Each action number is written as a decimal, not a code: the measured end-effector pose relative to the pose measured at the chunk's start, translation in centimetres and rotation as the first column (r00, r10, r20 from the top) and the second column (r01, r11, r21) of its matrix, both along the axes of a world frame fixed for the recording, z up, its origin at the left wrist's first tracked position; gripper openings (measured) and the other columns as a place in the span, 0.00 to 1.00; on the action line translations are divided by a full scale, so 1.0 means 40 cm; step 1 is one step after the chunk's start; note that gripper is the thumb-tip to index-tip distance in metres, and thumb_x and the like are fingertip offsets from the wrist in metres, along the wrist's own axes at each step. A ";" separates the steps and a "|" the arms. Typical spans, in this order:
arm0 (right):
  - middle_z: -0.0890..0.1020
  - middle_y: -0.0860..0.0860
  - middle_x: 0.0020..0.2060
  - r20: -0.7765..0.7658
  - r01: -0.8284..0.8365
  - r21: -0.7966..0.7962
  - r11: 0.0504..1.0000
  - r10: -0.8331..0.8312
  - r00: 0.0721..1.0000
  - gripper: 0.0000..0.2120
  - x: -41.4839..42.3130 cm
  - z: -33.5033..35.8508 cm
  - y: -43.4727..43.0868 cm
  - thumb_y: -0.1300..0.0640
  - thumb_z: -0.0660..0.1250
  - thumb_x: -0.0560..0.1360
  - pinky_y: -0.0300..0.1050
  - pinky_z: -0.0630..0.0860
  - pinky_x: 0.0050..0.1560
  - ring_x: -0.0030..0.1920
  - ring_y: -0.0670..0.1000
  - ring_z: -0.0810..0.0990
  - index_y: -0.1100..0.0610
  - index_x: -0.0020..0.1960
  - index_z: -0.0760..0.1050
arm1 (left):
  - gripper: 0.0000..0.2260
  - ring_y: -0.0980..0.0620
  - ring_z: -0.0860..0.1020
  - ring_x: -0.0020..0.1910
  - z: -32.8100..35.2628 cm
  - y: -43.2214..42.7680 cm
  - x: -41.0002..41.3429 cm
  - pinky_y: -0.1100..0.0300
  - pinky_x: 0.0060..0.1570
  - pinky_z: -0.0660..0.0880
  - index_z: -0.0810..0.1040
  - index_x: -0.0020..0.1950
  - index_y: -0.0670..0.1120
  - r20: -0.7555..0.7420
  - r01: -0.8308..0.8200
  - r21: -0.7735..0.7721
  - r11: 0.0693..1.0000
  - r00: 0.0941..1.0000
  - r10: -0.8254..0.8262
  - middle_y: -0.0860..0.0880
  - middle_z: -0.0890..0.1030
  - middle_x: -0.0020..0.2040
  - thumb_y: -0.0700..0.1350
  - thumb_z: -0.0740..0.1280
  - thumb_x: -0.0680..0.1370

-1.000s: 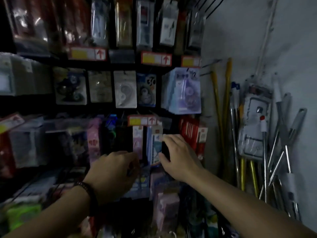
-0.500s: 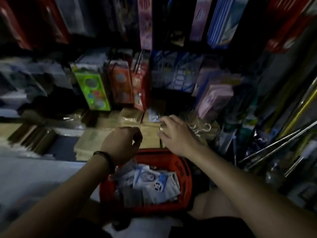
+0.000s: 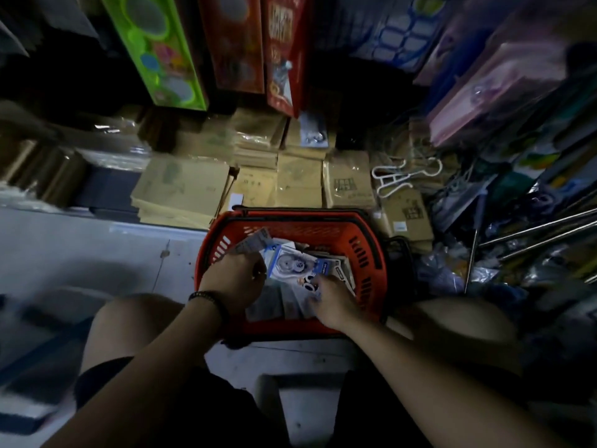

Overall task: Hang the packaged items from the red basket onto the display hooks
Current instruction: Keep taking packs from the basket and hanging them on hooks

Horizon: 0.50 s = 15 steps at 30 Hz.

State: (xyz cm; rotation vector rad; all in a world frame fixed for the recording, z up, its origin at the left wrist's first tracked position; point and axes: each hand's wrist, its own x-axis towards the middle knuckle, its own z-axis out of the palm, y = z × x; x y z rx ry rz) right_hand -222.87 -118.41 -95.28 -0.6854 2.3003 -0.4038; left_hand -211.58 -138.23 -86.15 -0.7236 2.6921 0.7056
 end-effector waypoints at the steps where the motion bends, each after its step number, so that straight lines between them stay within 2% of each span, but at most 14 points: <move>1: 0.80 0.59 0.65 0.004 0.014 0.021 1.000 -0.014 1.000 0.22 0.000 -0.030 -0.008 0.49 0.71 0.78 0.49 0.77 0.58 0.64 0.60 0.80 0.55 0.69 0.76 | 0.07 0.44 0.84 0.53 -0.022 0.000 -0.008 0.53 0.50 0.80 0.82 0.55 0.52 -0.014 -0.003 0.022 1.000 1.000 0.004 0.48 0.86 0.54 0.51 0.67 0.82; 5: 0.81 0.58 0.65 0.020 0.049 0.099 0.994 -0.051 0.998 0.20 -0.024 -0.151 -0.048 0.49 0.72 0.78 0.47 0.77 0.57 0.64 0.60 0.80 0.55 0.67 0.77 | 0.08 0.46 0.85 0.48 -0.118 -0.002 -0.016 0.49 0.49 0.84 0.81 0.54 0.54 0.003 -0.048 0.126 0.991 0.999 0.048 0.49 0.85 0.52 0.54 0.65 0.82; 7: 0.83 0.56 0.62 0.038 0.064 0.105 0.992 -0.069 0.997 0.16 -0.040 -0.201 -0.071 0.50 0.72 0.78 0.45 0.77 0.56 0.63 0.60 0.82 0.52 0.64 0.79 | 0.09 0.46 0.86 0.49 -0.169 -0.011 -0.009 0.48 0.50 0.84 0.81 0.54 0.54 0.059 -0.093 0.205 0.974 0.995 0.083 0.49 0.86 0.51 0.56 0.65 0.80; 9: 0.85 0.56 0.61 0.035 0.073 0.111 0.991 -0.077 0.996 0.17 -0.053 -0.244 -0.094 0.48 0.72 0.77 0.47 0.80 0.59 0.64 0.60 0.82 0.51 0.64 0.80 | 0.07 0.44 0.86 0.51 -0.204 -0.019 -0.009 0.47 0.53 0.84 0.81 0.55 0.54 0.140 -0.109 0.255 0.961 0.987 0.075 0.48 0.87 0.52 0.54 0.67 0.80; 12: 0.77 0.60 0.68 -0.049 0.093 0.180 0.979 -0.085 0.995 0.26 -0.071 -0.304 -0.130 0.46 0.70 0.79 0.53 0.75 0.66 0.70 0.63 0.74 0.56 0.73 0.71 | 0.15 0.43 0.86 0.54 -0.224 -0.023 -0.024 0.45 0.56 0.83 0.81 0.59 0.54 0.178 -0.111 0.302 0.947 0.982 0.058 0.47 0.86 0.56 0.59 0.62 0.78; 15: 0.72 0.59 0.71 -0.139 0.124 0.212 0.969 -0.096 0.986 0.26 -0.095 -0.349 -0.171 0.52 0.71 0.78 0.55 0.70 0.68 0.72 0.63 0.71 0.56 0.72 0.67 | 0.18 0.44 0.86 0.53 -0.237 -0.022 -0.038 0.45 0.54 0.84 0.79 0.59 0.54 0.159 -0.099 0.315 0.944 0.986 0.050 0.48 0.86 0.55 0.61 0.60 0.76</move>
